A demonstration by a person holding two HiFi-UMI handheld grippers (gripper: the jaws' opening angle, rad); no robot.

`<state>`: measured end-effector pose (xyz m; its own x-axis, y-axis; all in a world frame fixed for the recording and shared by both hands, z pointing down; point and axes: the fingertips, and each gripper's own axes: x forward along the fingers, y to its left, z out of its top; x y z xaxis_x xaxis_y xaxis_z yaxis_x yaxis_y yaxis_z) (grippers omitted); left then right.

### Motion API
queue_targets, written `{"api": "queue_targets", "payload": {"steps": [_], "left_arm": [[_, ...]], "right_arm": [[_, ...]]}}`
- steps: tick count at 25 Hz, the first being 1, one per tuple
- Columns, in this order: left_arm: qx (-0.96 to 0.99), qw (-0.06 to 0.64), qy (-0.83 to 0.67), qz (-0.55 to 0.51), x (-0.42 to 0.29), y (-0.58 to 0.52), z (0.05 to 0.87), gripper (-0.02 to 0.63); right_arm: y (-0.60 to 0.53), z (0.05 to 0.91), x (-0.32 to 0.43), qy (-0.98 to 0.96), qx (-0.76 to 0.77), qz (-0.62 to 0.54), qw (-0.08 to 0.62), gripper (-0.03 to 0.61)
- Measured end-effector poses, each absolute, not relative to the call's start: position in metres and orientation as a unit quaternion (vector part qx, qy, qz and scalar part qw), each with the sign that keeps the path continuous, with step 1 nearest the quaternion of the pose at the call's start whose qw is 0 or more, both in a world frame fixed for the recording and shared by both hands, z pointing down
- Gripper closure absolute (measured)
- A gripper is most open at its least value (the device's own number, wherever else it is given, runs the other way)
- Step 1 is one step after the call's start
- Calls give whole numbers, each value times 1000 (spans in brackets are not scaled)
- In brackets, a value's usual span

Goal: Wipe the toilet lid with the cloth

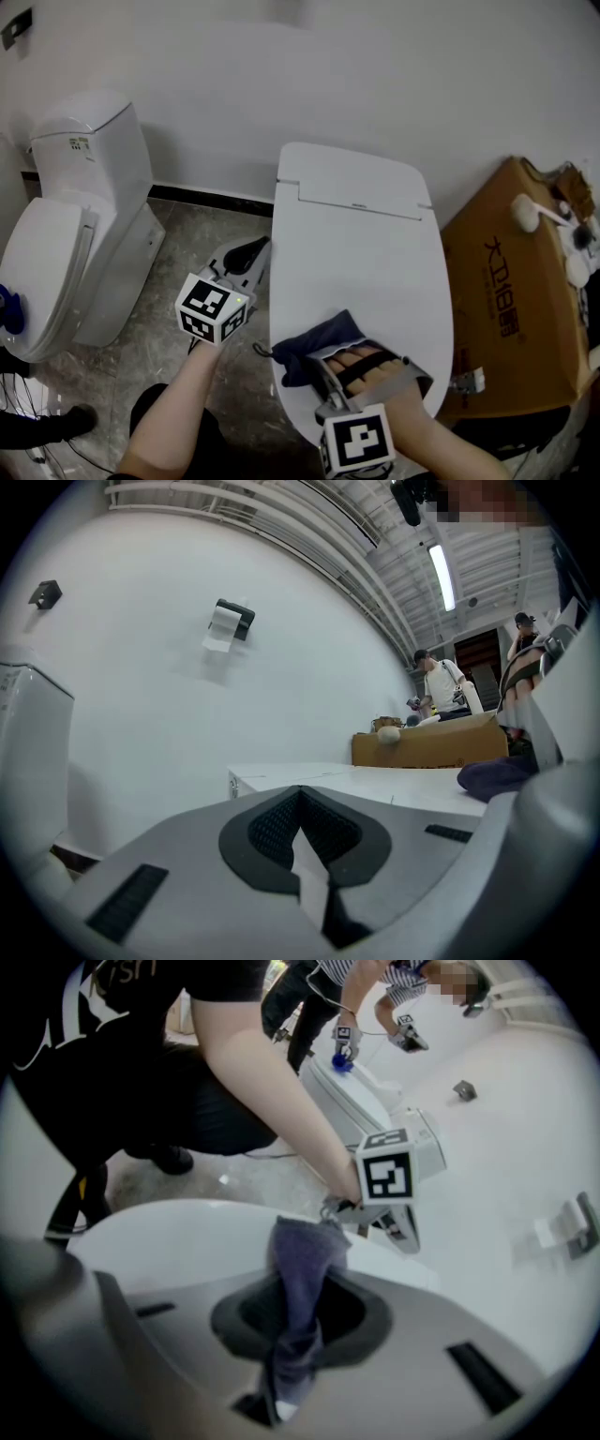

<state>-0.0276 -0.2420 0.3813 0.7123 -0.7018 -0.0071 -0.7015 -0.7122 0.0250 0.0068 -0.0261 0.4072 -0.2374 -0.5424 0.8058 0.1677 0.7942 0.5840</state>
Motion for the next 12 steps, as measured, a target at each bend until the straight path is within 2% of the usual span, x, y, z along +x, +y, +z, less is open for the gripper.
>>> {"api": "queue_targets", "payload": {"steps": [6,12], "left_arm": [[925,6,-379,-6,-29,-238,379,598],[926,2,-378,-5,-34,-235,376,598]], "right_arm": [[-39,389,20,-748,158,-274,584,515],[-114,357,52,-730,213,-279,586,515]]}}
